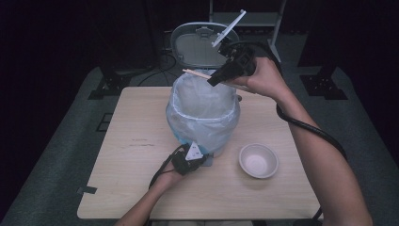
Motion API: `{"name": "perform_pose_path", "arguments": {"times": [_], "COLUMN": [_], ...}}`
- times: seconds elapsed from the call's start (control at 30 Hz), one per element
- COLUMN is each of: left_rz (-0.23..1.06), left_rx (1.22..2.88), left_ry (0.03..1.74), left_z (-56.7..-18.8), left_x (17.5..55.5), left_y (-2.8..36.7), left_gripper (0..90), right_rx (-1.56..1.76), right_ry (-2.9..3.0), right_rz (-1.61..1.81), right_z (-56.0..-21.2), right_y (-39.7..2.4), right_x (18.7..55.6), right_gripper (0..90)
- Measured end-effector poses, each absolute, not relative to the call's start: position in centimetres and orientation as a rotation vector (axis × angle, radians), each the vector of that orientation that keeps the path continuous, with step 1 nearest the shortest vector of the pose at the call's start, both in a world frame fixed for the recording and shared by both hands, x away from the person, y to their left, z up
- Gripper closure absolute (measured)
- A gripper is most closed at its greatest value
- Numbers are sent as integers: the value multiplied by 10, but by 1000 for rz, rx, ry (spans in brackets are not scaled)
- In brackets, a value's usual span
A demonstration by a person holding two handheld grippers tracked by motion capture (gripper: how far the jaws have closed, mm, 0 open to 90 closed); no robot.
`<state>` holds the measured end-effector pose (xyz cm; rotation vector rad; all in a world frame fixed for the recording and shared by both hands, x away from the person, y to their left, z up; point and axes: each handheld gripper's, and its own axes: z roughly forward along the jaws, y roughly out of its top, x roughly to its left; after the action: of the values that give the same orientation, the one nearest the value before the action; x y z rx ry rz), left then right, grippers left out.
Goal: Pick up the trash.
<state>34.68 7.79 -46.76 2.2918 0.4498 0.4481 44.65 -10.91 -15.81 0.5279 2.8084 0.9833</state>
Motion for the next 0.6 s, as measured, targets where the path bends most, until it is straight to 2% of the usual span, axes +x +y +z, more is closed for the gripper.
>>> {"name": "perform_pose_path", "arguments": {"times": [0.6], "left_rz": [443], "left_rx": [2290], "left_ry": [449], "left_z": [-468], "left_x": [347], "left_y": [79], "left_gripper": [900], "right_rx": [529], "right_ry": [2839], "right_rz": [913], "right_z": [-169], "right_y": [-89], "right_x": [457], "right_gripper": [785]}}
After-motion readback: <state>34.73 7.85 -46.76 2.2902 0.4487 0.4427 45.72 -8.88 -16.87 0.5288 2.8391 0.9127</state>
